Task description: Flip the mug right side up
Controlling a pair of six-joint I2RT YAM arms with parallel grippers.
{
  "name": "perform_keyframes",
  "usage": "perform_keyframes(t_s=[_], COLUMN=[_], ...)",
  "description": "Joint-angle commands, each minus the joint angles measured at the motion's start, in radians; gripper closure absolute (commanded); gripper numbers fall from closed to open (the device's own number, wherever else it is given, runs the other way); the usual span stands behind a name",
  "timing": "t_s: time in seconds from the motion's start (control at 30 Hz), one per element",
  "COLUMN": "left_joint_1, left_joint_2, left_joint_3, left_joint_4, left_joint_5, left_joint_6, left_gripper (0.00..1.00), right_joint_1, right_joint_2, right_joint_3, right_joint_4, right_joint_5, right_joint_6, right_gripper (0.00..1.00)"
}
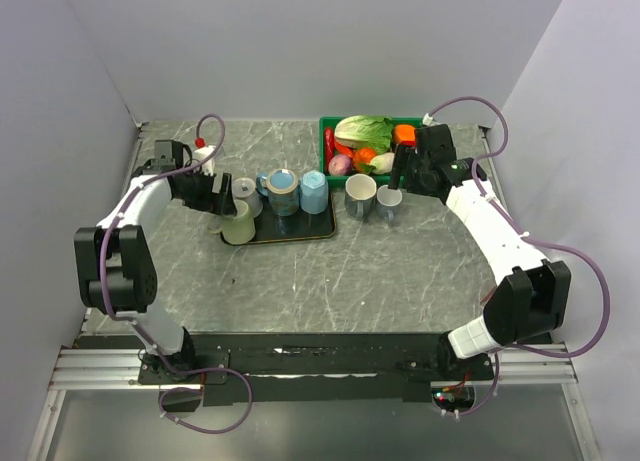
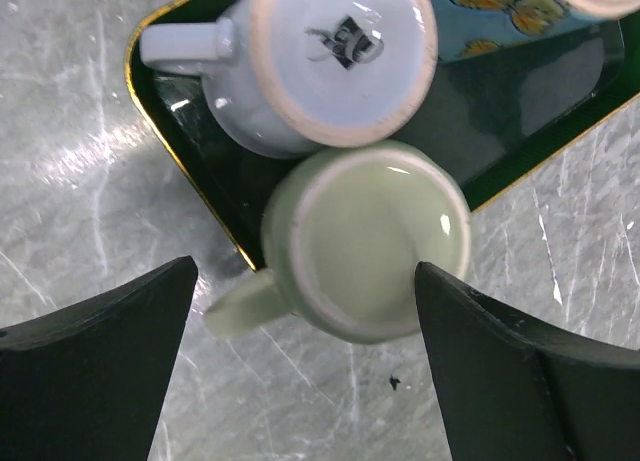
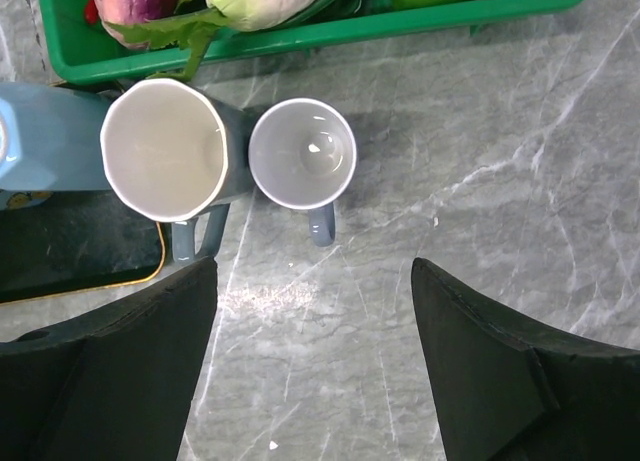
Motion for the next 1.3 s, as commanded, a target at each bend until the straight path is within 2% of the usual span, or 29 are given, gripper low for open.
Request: perform_keyframes(t_s=[0.0,0.2,0.4,0.73,0.97,1.07,1.27], left_joint_1=[0.017,0.02,0.003,-0.105,-0.112,-0.113,-0.118], left_joint_2=[0.043,0.057,-0.019,-0.116,-0.078,-0.065,-0.067], left_joint_3=[0.036,0.045,-0.028,-0.151,-0.116,-0.108,-0.127], left_joint_4=[-0.044,-0.093,-0.073,-0.021,0.082,0.109,0.129], left_joint_5=[0.097,0.176,0.226,0.151,-0.035,-0.057,-0.041], left_joint_6=[0.062,0.078,0.044,-0.094,-0.217,-0.278,-0.297], left_gripper=[0.04,0.04,0.04,0.04,0.01,0.07,0.15], right_joint_1=[-0.006,-0.006,-0.005,-0.005,-0.003,-0.005,-0.005], right_joint_2=[0.019,0.024,0.021,-0.012,-0.012,-0.024,-0.058], right_joint_3=[0.06,0.066,0.06,0.01,-0.007,-0.016,-0.045], right_joint_4=[-0.02,-0.03,-0.028,0.003,0.013,0.02,0.029], right_joint_5=[0.004,0.009,-0.008,-0.016,-0.039,-0.036,-0.036], right_joint_6=[0.03,0.043,0.041,0.02,0.01,0.003,-0.011], right_gripper=[0.17,0.18,0.19,0.19,0.2,0.2,0.2])
